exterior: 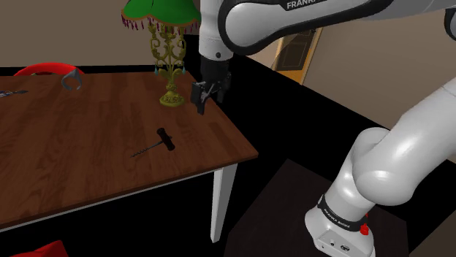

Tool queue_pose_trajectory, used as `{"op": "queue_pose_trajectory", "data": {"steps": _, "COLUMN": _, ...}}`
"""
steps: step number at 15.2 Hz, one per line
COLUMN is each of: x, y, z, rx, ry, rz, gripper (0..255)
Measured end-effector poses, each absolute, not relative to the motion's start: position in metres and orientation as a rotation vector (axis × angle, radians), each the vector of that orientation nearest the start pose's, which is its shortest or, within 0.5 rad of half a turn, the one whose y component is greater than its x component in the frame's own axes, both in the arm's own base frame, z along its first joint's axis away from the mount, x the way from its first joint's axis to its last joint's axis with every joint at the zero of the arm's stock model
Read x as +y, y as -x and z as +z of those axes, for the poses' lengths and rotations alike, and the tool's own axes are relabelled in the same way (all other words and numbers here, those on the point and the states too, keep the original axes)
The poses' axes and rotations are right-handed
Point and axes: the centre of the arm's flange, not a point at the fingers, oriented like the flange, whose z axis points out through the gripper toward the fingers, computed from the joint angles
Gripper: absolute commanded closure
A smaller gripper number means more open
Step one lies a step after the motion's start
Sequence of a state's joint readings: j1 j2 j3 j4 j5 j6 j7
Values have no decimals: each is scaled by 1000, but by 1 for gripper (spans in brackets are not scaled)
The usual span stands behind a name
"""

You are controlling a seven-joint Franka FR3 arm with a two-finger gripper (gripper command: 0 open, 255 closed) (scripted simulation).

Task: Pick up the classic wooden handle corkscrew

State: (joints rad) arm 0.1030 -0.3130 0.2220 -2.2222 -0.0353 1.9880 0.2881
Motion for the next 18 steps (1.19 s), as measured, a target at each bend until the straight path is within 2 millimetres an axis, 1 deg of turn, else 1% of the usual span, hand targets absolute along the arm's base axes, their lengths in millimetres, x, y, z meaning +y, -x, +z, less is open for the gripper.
{"op": "queue_pose_trajectory", "data": {"steps": 3, "x": 183, "y": -460, "z": 493, "rx": -98, "ry": 3218, "rz": -198, "gripper": 0}}
{"op": "queue_pose_trajectory", "data": {"steps": 7, "x": 221, "y": -491, "z": 475, "rx": -138, "ry": 3224, "rz": -252, "gripper": 0}}
{"op": "queue_pose_trajectory", "data": {"steps": 8, "x": 231, "y": -498, "z": 474, "rx": -148, "ry": 3226, "rz": -265, "gripper": 0}}
{"op": "queue_pose_trajectory", "data": {"steps": 12, "x": 269, "y": -523, "z": 458, "rx": -188, "ry": 3229, "rz": -317, "gripper": 0}}
{"op": "queue_pose_trajectory", "data": {"steps": 13, "x": 273, "y": -527, "z": 453, "rx": -192, "ry": 3230, "rz": -323, "gripper": 0}}
{"op": "queue_pose_trajectory", "data": {"steps": 15, "x": 277, "y": -529, "z": 442, "rx": -195, "ry": 3230, "rz": -328, "gripper": 0}}
{"op": "queue_pose_trajectory", "data": {"steps": 18, "x": 277, "y": -530, "z": 427, "rx": -196, "ry": 3230, "rz": -330, "gripper": 0}}
